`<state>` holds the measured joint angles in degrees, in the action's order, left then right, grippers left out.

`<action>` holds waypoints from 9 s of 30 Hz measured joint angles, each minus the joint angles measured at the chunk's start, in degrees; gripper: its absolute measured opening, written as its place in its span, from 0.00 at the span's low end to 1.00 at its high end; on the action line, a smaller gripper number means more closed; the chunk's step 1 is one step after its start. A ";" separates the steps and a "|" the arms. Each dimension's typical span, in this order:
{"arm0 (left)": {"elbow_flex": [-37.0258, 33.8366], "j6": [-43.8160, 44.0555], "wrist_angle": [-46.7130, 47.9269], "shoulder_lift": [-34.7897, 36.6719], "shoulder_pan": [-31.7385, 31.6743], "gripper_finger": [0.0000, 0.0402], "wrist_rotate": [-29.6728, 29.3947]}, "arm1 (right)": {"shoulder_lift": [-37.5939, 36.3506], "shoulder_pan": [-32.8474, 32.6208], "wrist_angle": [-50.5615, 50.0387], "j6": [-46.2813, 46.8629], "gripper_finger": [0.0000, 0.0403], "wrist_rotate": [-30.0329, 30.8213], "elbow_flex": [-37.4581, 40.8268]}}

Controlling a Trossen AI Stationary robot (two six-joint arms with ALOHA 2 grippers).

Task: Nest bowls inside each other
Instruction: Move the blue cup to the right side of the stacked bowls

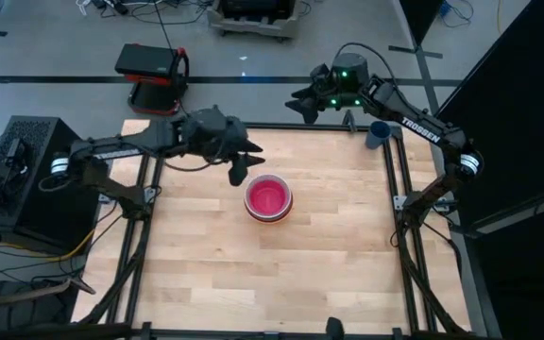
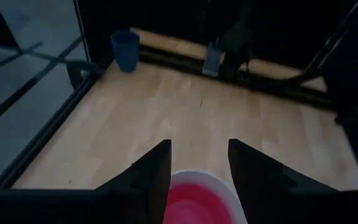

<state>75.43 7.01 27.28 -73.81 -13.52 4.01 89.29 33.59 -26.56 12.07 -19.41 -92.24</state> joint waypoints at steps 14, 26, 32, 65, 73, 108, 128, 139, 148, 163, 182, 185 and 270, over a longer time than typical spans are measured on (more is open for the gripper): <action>-8.20 2.24 -2.79 11.80 0.00 0.36 -3.07 | -0.05 -5.79 4.28 4.70 0.39 -10.54 0.05; -9.37 2.47 -2.14 13.67 0.00 0.36 -3.24 | 0.64 -6.93 10.47 6.45 0.26 -13.64 0.10; -9.36 3.29 -2.21 14.29 0.00 0.36 -3.13 | 0.59 -8.45 13.19 1.78 0.19 3.60 0.09; -9.35 2.47 -2.00 15.55 -3.22 0.36 -0.29 | -12.17 -12.00 -23.37 11.32 0.25 62.36 5.98; -9.35 1.48 -2.07 15.55 -5.44 0.36 2.44 | -13.33 -10.34 -35.10 20.53 0.43 60.87 11.77; -9.35 7.53 -2.09 15.57 -6.27 0.36 4.72 | -4.87 16.41 -31.39 8.15 0.57 43.21 25.15; -9.35 9.41 -2.10 15.57 -6.27 0.36 4.80 | 2.54 19.67 -30.09 4.34 0.47 42.05 25.15; -9.35 10.20 -2.09 15.57 -6.27 0.36 4.83 | 5.28 20.25 -29.15 3.66 0.26 41.11 25.15; -9.35 10.16 -2.18 15.57 -6.28 0.36 4.85 | 4.54 22.03 -27.61 3.92 0.01 34.79 24.76; -9.35 9.03 -3.71 15.57 -6.35 0.36 4.81 | -5.05 18.44 -26.51 6.50 0.00 23.80 19.71; -9.34 8.52 -6.25 15.57 -8.90 0.36 4.23 | -15.56 -6.07 -30.67 -1.81 0.00 14.24 9.39; -9.34 8.78 -6.58 15.57 -9.08 0.36 4.29 | -14.80 -10.49 -33.54 -3.83 0.00 16.01 9.19; -9.32 10.57 -5.40 18.66 -9.75 0.36 3.58 | 3.99 -38.89 -27.38 1.04 0.00 23.77 21.23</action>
<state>66.11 17.57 21.88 -55.16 -23.27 7.59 93.28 -5.30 -53.94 13.10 4.36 -71.01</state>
